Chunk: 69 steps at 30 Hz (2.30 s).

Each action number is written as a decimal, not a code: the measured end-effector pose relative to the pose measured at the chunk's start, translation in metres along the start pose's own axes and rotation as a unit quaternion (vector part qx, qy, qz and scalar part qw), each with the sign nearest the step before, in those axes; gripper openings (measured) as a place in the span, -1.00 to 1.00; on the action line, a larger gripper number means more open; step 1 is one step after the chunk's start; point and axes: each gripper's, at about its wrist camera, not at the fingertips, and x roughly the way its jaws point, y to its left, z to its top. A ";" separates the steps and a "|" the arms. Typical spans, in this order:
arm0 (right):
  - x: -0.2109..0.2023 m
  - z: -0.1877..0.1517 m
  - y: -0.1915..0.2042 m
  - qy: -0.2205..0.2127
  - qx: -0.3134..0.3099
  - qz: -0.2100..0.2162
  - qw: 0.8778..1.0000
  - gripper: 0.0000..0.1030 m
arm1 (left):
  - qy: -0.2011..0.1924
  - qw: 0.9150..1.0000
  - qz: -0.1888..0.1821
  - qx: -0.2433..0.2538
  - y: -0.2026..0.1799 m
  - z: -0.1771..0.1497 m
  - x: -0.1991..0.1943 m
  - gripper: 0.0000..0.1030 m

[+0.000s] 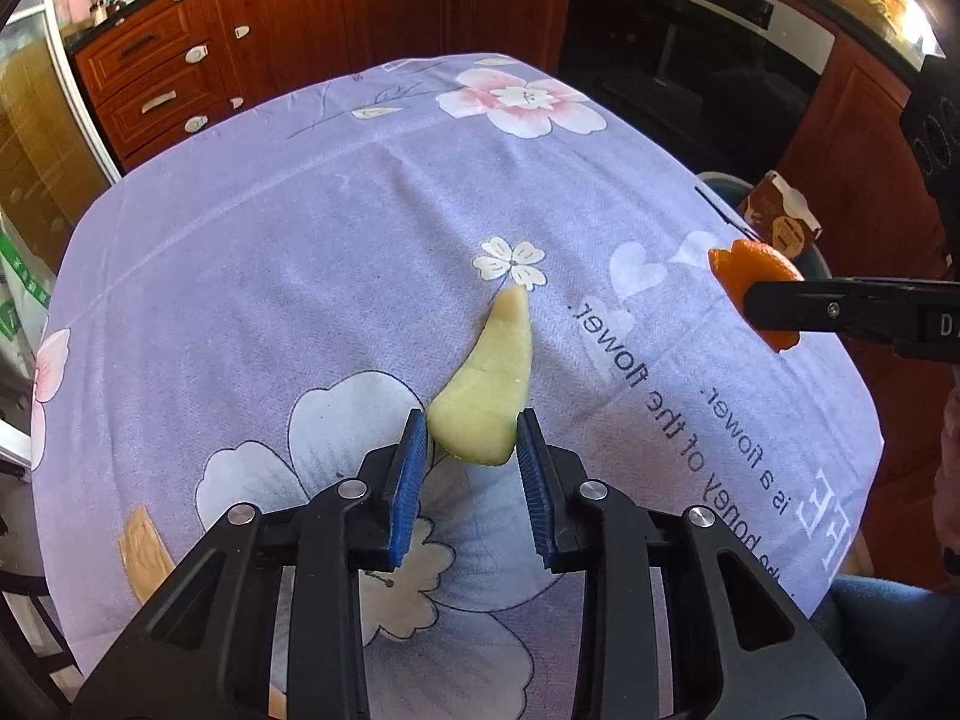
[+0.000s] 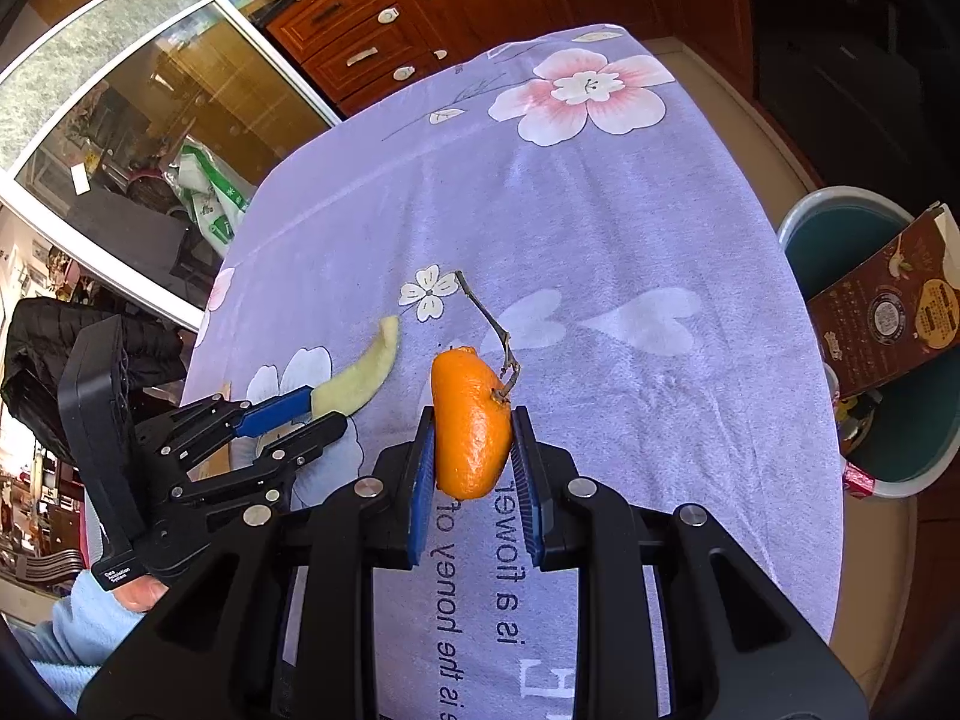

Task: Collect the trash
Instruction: 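Carry both peels over the teal bin and open both tools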

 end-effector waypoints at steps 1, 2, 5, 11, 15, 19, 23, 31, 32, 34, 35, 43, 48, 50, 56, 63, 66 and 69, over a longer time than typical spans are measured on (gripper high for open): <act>0.000 0.000 0.000 0.000 0.001 -0.001 1.000 -0.56 | -0.005 1.000 0.004 0.000 -0.001 0.002 -0.003 -0.39; -0.001 0.000 -0.001 -0.001 0.001 -0.001 1.000 -0.56 | -0.010 1.000 0.006 -0.001 -0.002 0.004 -0.007 -0.40; -0.003 0.001 0.000 -0.002 0.000 -0.001 1.000 -0.56 | -0.020 1.000 0.010 0.000 -0.009 0.013 -0.014 -0.39; -0.020 0.001 -0.004 -0.023 0.003 -0.001 1.000 -0.56 | -0.039 0.999 0.002 0.016 -0.033 0.030 -0.029 -0.39; -0.037 0.000 -0.018 -0.044 0.018 -0.004 0.999 -0.56 | -0.050 0.998 -0.010 0.037 -0.058 0.044 -0.036 -0.39; -0.061 -0.001 -0.037 -0.070 0.035 -0.014 0.997 -0.56 | -0.056 0.996 -0.028 0.064 -0.091 0.061 -0.038 -0.39; -0.088 -0.001 -0.065 -0.097 0.053 -0.033 0.993 -0.56 | -0.057 0.994 -0.044 0.088 -0.125 0.077 -0.035 -0.39; -0.128 -0.013 -0.124 -0.135 0.098 -0.061 0.984 -0.56 | -0.045 0.987 -0.071 0.134 -0.192 0.106 -0.014 -0.39; -0.131 -0.015 -0.133 -0.138 0.103 -0.064 0.983 -0.56 | -0.042 0.987 -0.074 0.139 -0.199 0.109 -0.010 -0.39; -0.137 -0.018 -0.148 -0.140 0.113 -0.072 0.981 -0.56 | -0.033 0.985 -0.082 0.146 -0.212 0.112 -0.001 -0.39; -0.139 -0.020 -0.156 -0.141 0.119 -0.075 0.980 -0.56 | -0.029 0.985 -0.085 0.150 -0.219 0.114 0.004 -0.39; -0.144 -0.027 -0.201 -0.135 0.151 -0.091 0.975 -0.56 | 0.004 0.980 -0.101 0.172 -0.260 0.125 0.043 -0.39; -0.137 -0.026 -0.215 -0.123 0.161 -0.094 0.975 -0.55 | 0.023 0.979 -0.106 0.172 -0.273 0.133 0.062 -0.34; -0.134 -0.024 -0.220 -0.119 0.164 -0.095 0.975 -0.55 | 0.027 0.979 -0.106 0.171 -0.274 0.135 0.067 -0.25; -0.129 -0.018 -0.227 -0.113 0.167 -0.096 0.975 -0.55 | 0.016 0.982 -0.092 0.167 -0.269 0.132 0.066 0.38; -0.120 -0.019 -0.227 -0.105 0.166 -0.093 0.976 -0.54 | 0.003 0.986 -0.074 0.151 -0.255 0.127 0.058 0.92; -0.116 -0.021 -0.225 -0.102 0.164 -0.093 0.977 -0.54 | 0.000 0.986 -0.071 0.149 -0.250 0.126 0.055 0.92; -0.114 -0.019 -0.222 -0.100 0.162 -0.093 0.977 -0.54 | -0.003 0.986 -0.066 0.151 -0.249 0.124 0.054 0.92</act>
